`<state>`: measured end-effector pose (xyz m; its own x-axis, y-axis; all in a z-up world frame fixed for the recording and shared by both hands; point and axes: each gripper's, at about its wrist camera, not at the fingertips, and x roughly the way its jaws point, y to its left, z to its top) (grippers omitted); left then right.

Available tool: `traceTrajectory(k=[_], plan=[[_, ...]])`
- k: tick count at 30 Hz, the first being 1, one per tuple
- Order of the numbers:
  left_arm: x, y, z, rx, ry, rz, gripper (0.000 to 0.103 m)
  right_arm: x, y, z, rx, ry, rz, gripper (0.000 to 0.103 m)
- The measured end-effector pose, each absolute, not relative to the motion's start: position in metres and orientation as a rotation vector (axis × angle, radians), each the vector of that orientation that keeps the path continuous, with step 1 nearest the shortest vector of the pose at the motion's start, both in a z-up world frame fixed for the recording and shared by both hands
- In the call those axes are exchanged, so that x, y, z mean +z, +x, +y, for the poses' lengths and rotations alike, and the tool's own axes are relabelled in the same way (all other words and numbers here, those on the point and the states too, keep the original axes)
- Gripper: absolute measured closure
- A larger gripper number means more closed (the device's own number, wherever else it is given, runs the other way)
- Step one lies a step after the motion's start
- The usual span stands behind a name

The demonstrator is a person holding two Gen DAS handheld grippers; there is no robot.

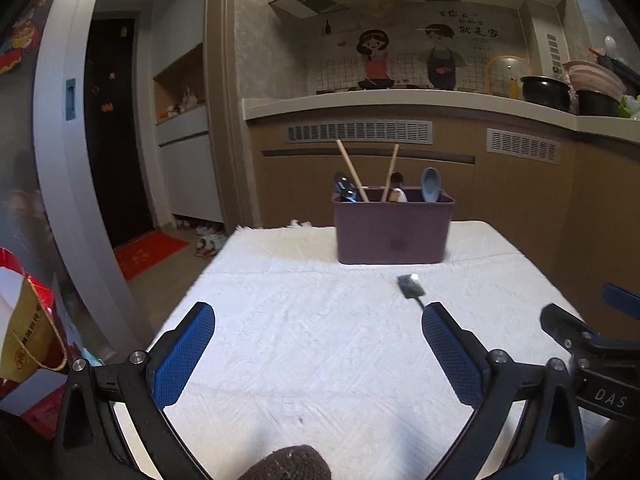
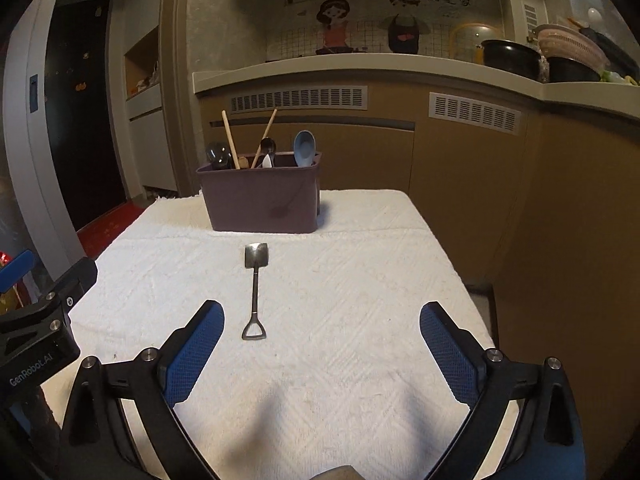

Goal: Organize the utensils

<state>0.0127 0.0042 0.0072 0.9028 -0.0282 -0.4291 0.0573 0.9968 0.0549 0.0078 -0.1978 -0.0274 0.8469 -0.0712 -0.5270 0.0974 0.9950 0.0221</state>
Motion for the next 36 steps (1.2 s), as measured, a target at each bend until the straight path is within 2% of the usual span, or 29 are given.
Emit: traceTrajectory(k=[6,36], plan=[[0.01,0.006,0.003,-0.058,0.073,0.458,0.0,-0.012,-0.003,-0.197,-0.101,0.027,0.505,0.004],[0.009,0.005,0.004,-0.063,0.065,0.476,0.0,-0.017,0.001,-0.2,-0.062,0.023,0.538,0.004]])
